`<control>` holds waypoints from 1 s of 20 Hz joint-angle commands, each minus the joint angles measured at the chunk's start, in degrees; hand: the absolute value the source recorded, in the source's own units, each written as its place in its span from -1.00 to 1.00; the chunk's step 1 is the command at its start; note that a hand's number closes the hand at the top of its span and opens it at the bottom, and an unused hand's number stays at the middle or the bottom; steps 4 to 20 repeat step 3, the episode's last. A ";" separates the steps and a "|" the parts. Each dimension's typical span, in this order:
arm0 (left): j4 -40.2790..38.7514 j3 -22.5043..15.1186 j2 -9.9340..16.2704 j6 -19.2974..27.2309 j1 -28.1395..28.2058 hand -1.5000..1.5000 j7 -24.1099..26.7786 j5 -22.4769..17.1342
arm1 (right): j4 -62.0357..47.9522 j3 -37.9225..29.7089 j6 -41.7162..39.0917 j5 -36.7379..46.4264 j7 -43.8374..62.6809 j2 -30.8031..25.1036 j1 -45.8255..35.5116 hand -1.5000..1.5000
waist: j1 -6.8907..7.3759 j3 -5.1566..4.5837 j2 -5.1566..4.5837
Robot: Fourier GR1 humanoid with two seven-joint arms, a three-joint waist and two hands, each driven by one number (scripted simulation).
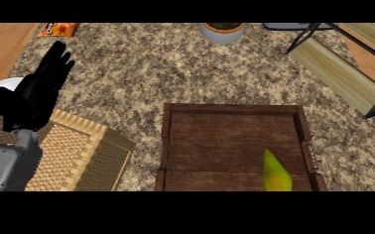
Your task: Pick the cupcake from the tray and place it in the tiered shelf
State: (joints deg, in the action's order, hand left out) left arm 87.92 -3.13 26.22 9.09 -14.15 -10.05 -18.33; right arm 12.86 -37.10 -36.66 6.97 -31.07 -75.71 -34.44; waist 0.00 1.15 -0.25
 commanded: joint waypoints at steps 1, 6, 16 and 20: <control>0.17 -1.14 -2.33 0.49 0.92 0.00 -0.18 -0.44 | 1.91 0.61 -7.04 0.44 -10.88 0.29 3.89 -1.00 | -0.37 -0.34 -0.32; -0.63 -0.60 -1.51 0.02 1.99 0.00 -0.19 -0.72 | 2.69 1.14 -5.78 0.79 -13.41 1.69 6.04 -1.00 | -0.38 -0.36 -0.36; -0.63 -0.60 -1.51 0.02 1.99 0.00 -0.19 -0.72 | 2.69 1.14 -5.78 0.79 -13.41 1.69 6.04 -1.00 | -0.38 -0.36 -0.36; -0.63 -0.60 -1.51 0.02 1.99 0.00 -0.19 -0.72 | 2.69 1.14 -5.78 0.79 -13.41 1.69 6.04 -1.00 | -0.38 -0.36 -0.36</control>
